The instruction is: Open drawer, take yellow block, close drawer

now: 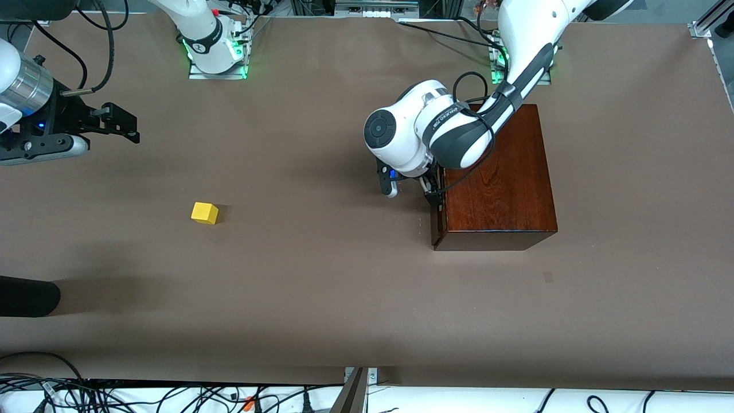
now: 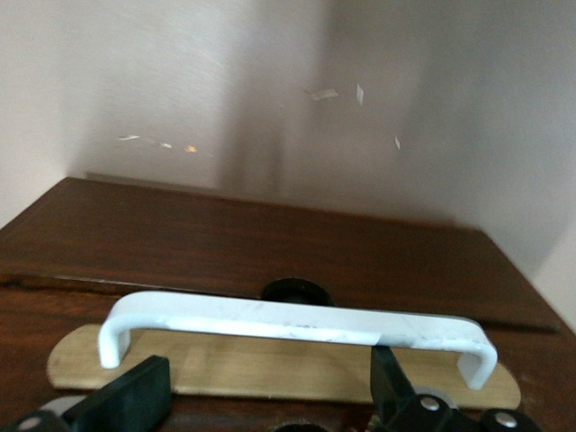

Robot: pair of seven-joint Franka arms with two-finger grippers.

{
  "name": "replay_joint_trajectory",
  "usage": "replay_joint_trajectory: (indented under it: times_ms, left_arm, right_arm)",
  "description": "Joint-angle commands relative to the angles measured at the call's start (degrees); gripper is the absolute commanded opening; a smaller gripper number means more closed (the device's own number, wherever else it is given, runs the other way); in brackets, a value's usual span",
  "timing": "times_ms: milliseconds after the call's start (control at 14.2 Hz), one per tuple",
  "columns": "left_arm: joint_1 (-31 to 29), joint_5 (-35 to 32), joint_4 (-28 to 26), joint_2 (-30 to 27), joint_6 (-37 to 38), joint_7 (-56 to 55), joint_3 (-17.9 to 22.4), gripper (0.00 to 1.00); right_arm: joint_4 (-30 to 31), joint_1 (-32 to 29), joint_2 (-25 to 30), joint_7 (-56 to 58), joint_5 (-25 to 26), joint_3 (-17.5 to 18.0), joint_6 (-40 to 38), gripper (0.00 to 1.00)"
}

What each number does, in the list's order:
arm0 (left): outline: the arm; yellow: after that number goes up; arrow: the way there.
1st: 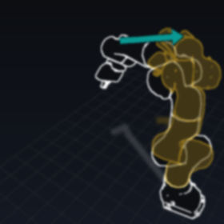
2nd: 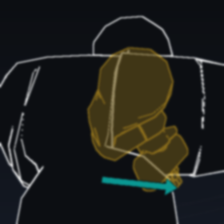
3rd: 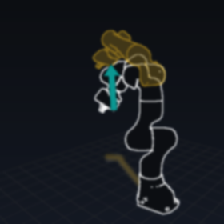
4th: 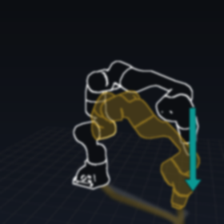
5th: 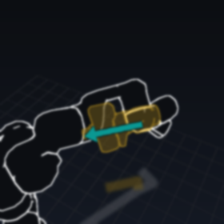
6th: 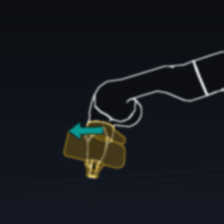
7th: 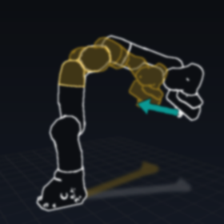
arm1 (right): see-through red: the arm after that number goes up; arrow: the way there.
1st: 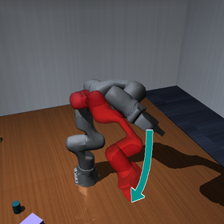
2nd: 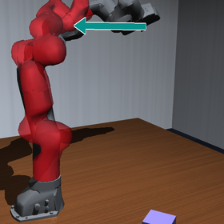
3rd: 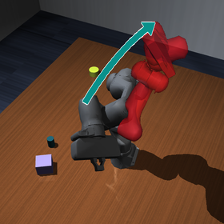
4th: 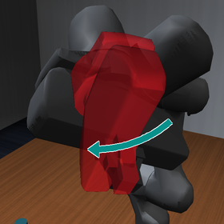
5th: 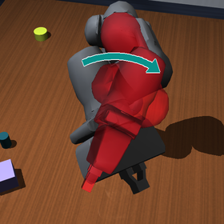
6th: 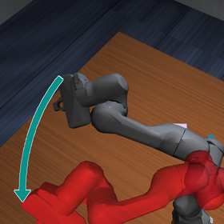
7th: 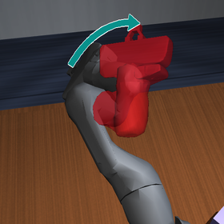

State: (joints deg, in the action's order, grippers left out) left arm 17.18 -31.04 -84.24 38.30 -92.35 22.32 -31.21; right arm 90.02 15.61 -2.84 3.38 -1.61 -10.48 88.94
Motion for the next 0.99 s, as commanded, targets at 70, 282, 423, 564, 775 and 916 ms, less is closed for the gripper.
replay_joint_trajectory:
  times_ms: [70, 282, 423, 564, 775, 916]
  left_arm:
    - [5.48, -0.25, 2.75, -1.57, -3.01, -19.55, 0.18, 1.0]
    - [8.39, -0.16, 6.62, -2.35, -2.83, -37.28, -0.69, 1.0]
    - [8.66, -0.07, 8.73, -3.67, -2.57, -48.72, -2.18, 1.0]
    - [8.05, 1.59, 8.83, -6.82, -2.31, -57.52, -2.81, 1.0]
    - [4.03, 8.61, 10.05, -12.62, 2.6, -73.16, -2.36, 1.0]
    - [-1.07, 11.26, 10.93, -16.31, 3.93, -81.61, -2.45, 1.0]
  right_arm:
    - [-1.95, -0.84, -1.11, 0.13, 0.38, 0.38, -0.53, 1.0]
    - [-1.78, -1.19, -1.11, 0.13, -0.15, 0.29, 1.4, 1.0]
    - [-1.78, -1.28, -1.11, 0.04, -0.15, 0.29, 2.29, 1.0]
    - [-1.78, -1.37, -1.11, 0.04, -0.15, 0.29, 2.29, 1.0]
    - [-1.78, -1.46, -1.11, 0.04, -0.24, 0.29, 2.29, 1.0]
    - [-1.78, -1.46, -1.11, 0.04, -0.24, 0.29, 2.29, 1.0]
